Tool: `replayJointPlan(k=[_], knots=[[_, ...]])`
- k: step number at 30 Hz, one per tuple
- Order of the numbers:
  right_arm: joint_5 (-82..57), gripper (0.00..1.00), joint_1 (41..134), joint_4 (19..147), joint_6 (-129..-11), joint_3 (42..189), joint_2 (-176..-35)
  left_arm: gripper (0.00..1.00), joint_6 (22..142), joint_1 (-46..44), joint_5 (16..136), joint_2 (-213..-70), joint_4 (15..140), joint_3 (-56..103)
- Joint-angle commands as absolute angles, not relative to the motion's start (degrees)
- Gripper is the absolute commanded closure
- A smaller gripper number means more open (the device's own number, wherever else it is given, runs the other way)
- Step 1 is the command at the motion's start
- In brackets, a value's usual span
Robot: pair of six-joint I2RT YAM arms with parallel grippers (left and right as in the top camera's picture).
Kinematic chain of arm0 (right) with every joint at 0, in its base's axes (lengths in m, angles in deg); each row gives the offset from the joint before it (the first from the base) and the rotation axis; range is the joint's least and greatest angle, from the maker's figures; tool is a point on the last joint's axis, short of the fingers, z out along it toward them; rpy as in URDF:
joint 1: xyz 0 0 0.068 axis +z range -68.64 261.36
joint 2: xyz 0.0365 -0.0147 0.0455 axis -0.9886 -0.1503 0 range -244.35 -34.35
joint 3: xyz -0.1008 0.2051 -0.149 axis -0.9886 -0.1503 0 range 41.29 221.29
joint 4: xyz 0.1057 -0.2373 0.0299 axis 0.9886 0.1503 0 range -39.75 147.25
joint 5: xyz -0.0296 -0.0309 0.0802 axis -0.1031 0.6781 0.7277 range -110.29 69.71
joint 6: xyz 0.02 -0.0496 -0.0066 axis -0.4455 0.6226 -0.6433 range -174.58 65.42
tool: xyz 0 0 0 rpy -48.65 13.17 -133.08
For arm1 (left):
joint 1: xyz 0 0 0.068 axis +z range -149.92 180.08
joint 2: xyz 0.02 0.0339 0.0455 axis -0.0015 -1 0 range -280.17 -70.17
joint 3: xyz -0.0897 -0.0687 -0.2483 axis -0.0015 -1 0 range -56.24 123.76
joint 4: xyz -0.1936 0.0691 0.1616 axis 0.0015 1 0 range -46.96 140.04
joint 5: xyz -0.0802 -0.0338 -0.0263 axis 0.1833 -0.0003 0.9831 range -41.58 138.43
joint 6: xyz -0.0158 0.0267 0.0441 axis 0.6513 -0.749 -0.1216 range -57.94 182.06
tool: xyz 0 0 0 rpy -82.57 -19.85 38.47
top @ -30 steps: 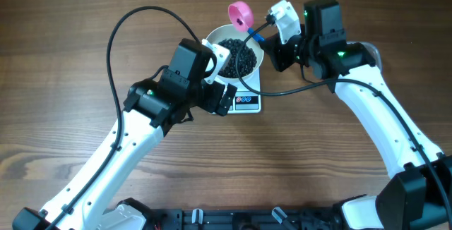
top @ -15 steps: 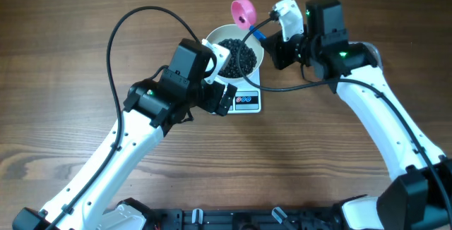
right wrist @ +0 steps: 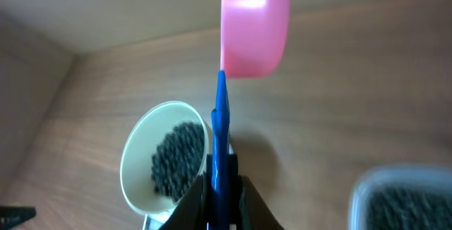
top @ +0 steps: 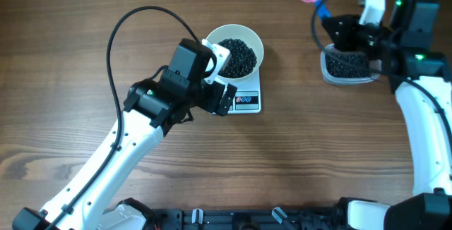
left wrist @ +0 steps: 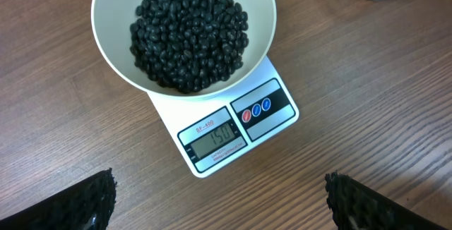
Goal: Scoop item into bowl and weigh 150g on scale
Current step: 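Carry the scoop right and lower it into the bean tub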
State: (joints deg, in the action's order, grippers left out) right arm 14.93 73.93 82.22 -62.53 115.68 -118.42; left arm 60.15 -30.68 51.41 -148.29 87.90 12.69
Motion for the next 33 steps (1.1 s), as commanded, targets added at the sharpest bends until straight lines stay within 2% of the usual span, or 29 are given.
replayJointPlan(k=[1,5,8,12,29,30,32,33], knots=[[15.89,0.96,67.71,85.78,-63.49,115.68,-117.59,0.0,59.27,-30.92,52.24,-148.67,87.79,12.34],[10.41,0.96,62.24,91.68,-56.45,115.68,-117.59,0.0,59.27,-30.92,52.24,-148.67,87.79,12.34],[2.25,0.96,61.08,96.42,-52.45,115.68,-117.66,0.0,59.27,-30.92,52.24,-148.67,87.79,12.34],[-0.41,0.96,61.08,100.18,-47.86,115.66,-118.27,0.0,59.27,-30.92,52.24,-148.67,87.79,12.34],[-3.25,0.95,61.08,107.68,-53.19,115.4,-127.8,0.0,59.27,-30.92,52.24,-148.67,87.79,12.34],[-3.52,0.91,61.08,107.74,-54.0,115.4,-127.82,0.0,59.27,-30.92,52.24,-148.67,87.79,12.32],[-4.48,0.44,61.08,107.74,-54.81,115.42,-127.82,0.0,59.27,-30.92,52.24,-148.67,87.79,12.34],[-4.54,0.17,61.08,107.77,-54.77,115.42,-127.82,0.0,59.27,-30.92,52.24,-148.67,87.79,12.34]])
